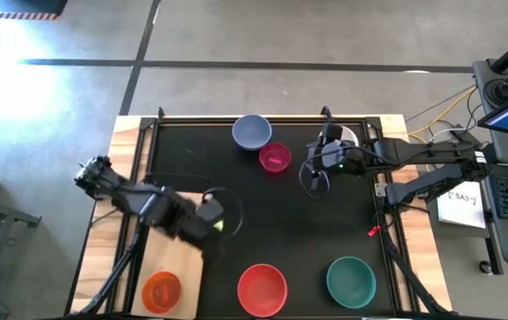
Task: Place and stack bowls onto a shelf
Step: Stack the yellow bowl on the light orange bowl on the shelf
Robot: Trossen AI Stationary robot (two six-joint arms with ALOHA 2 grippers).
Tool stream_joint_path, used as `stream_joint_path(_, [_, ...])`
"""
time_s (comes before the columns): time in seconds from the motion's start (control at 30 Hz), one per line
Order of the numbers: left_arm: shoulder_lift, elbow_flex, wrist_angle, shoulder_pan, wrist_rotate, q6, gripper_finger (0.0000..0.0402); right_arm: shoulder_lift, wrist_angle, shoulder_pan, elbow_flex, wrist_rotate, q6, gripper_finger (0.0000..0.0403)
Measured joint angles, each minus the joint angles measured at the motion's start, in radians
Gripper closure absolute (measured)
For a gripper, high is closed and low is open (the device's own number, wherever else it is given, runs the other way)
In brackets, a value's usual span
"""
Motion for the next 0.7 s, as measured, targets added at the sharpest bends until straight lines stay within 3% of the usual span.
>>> stream_joint_path(0.3, [0.003, -0.005, -0.002, -0.158, 0.02, -0.483, 0.0401, 0.0, 0.012, 0.0, -0.079, 0.0, 0.017, 0.0168])
stream_joint_path(0.57, [0.055, -0.006, 0.022, -0.24, 0.14, -0.702, 0.0401, 0.0, 0.083, 0.0, -0.17, 0.0, 0.032, 0.0168])
stream_joint_path(0.7, [0.101, -0.007, 0.024, -0.278, 0.243, -0.723, 0.0401, 0.0, 0.086, 0.0, -0.2, 0.0, 0.062, 0.0168])
